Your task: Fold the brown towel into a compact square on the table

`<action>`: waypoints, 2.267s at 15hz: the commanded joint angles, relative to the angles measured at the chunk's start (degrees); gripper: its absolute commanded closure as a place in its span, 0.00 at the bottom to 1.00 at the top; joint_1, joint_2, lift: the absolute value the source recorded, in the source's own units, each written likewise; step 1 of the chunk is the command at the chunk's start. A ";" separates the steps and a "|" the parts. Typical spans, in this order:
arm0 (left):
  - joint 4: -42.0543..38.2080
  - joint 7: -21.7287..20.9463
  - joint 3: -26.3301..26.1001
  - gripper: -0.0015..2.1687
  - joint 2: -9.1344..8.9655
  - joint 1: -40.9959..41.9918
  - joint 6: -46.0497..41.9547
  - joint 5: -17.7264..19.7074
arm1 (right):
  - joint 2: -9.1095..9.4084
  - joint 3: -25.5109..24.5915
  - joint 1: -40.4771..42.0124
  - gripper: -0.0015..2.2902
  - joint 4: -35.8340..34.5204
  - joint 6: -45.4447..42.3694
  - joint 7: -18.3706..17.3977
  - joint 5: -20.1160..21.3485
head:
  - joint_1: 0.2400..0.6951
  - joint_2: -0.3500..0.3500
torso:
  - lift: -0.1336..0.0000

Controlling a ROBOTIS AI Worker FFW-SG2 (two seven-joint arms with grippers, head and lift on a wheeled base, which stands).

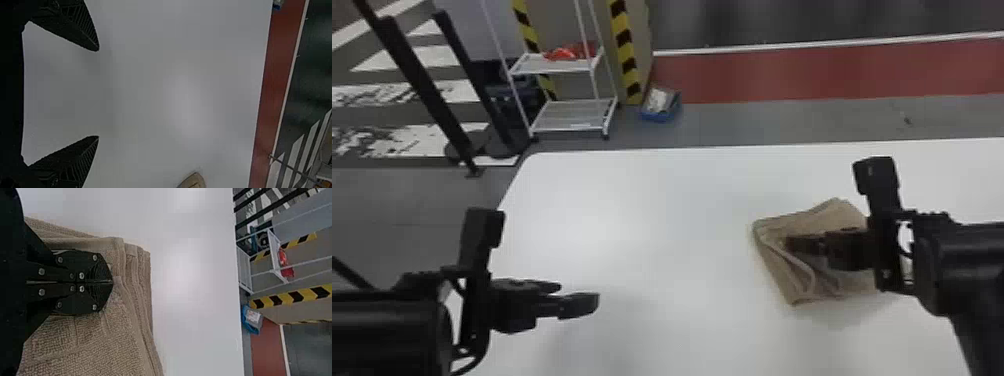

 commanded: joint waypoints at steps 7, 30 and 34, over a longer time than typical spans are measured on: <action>-0.91 0.44 1.08 0.04 -0.18 0.28 0.27 1.41 | 0.05 0.70 7.87 0.94 -18.17 14.38 6.45 1.05 | 1.00 0.91 | 0.07; 1.29 2.90 -1.20 0.04 -1.14 -2.27 -2.02 3.78 | -7.64 -15.47 9.63 0.94 -20.89 25.57 33.43 18.02 | 1.00 0.52 | 0.07; 1.20 2.73 0.47 0.04 -1.14 -1.30 -2.72 4.40 | -5.89 -10.63 4.62 0.94 -14.65 25.57 31.76 21.36 | 1.00 0.56 | 0.07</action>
